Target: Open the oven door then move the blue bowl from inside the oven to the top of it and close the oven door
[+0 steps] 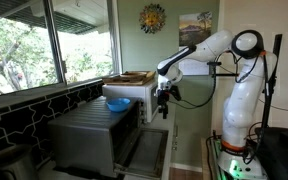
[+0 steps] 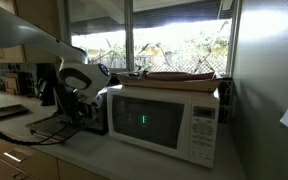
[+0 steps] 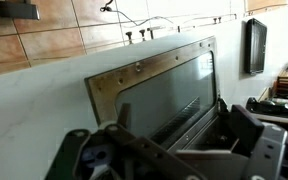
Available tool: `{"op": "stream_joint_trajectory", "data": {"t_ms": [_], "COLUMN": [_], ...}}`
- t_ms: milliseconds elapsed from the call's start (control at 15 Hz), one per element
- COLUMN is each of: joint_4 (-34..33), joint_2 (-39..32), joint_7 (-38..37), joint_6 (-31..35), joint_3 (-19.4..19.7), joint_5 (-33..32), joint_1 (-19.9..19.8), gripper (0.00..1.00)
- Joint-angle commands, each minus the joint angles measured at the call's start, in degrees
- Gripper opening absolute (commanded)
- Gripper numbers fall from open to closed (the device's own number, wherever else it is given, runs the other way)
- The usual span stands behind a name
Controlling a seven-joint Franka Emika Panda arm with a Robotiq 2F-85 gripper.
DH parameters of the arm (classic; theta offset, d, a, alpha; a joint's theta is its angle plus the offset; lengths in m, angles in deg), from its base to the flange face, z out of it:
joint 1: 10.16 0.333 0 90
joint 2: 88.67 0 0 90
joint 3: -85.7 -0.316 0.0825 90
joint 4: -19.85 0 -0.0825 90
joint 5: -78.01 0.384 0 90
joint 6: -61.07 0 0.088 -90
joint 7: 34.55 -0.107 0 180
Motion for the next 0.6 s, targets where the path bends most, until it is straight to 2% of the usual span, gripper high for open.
{"op": "stream_joint_trajectory", "data": {"t_ms": [0, 267, 533], "joint_4": [2.7, 4.1, 5.0], "joint_2": [-1.7, -4.5, -6.9], "joint_7": [6.5, 8.4, 6.7], "joint_6": [4.5, 6.8, 9.2], "joint_3": [0.7, 1.0, 0.7], "joint_5": [0.4, 1.8, 2.8], "joint_1": [-0.1, -0.4, -0.6], "gripper": [1.0, 1.0, 1.0]}}
